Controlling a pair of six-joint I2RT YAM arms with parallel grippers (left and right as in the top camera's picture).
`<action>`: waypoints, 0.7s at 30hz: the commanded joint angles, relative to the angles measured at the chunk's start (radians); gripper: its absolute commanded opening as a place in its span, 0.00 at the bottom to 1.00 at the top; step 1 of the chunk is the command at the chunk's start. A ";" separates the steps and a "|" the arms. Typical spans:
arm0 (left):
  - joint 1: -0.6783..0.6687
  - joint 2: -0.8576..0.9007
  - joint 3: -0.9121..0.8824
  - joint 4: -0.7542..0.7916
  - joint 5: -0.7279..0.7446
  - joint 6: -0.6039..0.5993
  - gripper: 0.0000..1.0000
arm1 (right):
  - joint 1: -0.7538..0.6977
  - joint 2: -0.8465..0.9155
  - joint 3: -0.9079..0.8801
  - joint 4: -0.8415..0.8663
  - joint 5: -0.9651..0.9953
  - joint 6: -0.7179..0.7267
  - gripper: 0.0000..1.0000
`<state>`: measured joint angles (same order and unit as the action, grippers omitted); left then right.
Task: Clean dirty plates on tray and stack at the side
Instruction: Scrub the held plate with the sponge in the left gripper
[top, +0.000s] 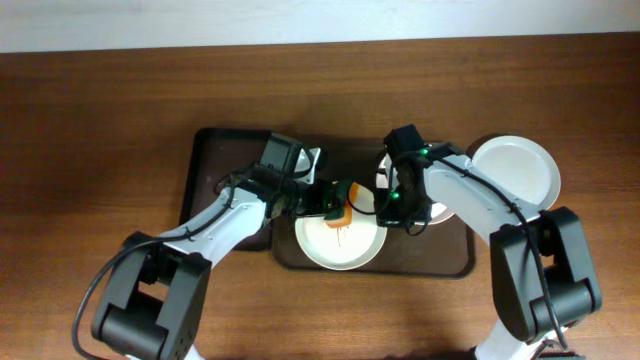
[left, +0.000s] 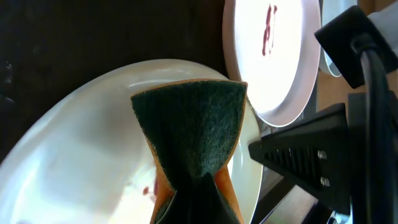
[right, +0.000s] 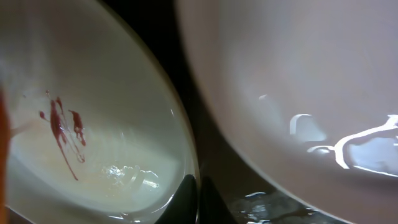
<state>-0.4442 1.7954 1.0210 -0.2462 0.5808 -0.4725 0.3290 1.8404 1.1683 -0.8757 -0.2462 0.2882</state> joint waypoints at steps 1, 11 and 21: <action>-0.008 0.023 0.005 -0.001 0.030 -0.019 0.00 | 0.037 0.006 -0.007 0.016 -0.012 0.010 0.04; -0.060 0.030 0.004 -0.109 -0.086 -0.036 0.00 | 0.037 0.006 -0.007 0.047 -0.005 0.035 0.04; -0.065 0.030 0.004 -0.152 -0.386 -0.035 0.00 | 0.037 0.006 -0.007 0.045 -0.005 0.035 0.04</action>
<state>-0.5098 1.8187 1.0210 -0.3817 0.3523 -0.4992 0.3592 1.8404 1.1683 -0.8307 -0.2523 0.3145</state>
